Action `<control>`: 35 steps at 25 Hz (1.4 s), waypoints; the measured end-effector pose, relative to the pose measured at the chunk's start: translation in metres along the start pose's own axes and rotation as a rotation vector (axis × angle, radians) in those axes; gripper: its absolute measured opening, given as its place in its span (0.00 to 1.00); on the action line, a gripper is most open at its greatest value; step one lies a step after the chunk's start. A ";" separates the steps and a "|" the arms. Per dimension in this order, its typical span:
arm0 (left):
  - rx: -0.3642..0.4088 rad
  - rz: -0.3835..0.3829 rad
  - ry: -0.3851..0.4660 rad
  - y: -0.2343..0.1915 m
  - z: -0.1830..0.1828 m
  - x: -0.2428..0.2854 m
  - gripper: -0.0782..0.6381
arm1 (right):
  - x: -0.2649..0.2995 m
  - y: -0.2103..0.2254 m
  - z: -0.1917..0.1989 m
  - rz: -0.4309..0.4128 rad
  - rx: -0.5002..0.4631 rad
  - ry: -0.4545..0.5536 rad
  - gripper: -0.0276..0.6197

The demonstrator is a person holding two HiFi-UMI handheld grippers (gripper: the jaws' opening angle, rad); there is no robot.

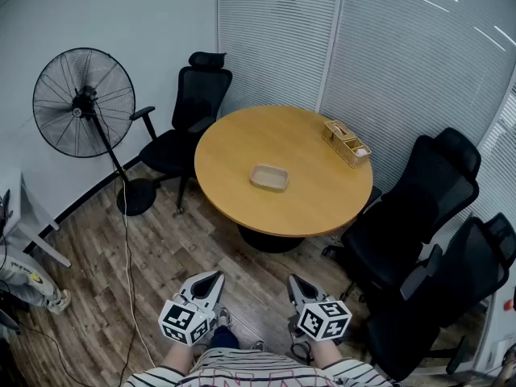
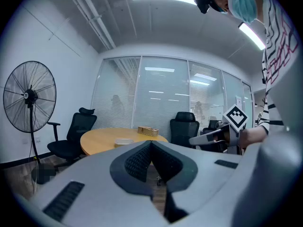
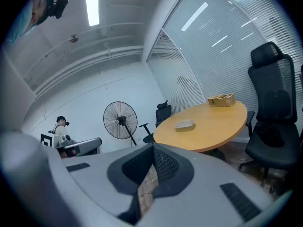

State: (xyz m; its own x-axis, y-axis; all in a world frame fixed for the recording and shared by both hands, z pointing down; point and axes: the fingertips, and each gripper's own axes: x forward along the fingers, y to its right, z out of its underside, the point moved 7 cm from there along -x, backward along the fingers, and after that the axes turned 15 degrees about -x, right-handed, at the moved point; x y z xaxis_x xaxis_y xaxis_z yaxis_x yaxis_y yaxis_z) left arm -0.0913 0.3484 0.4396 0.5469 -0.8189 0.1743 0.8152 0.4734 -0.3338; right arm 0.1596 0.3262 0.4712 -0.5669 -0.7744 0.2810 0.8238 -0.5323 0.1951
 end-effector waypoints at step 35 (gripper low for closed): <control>-0.105 0.125 -0.100 -0.241 -0.086 0.108 0.40 | 0.208 -0.001 -0.064 0.274 0.115 0.083 0.41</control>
State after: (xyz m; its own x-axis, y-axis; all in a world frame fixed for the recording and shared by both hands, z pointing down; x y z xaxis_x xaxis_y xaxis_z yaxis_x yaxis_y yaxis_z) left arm -0.2455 0.1182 0.4589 0.6634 -0.7167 0.2151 0.7180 0.5288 -0.4526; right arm 0.0410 0.1442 0.4689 -0.3182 -0.9113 0.2614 0.9376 -0.2616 0.2292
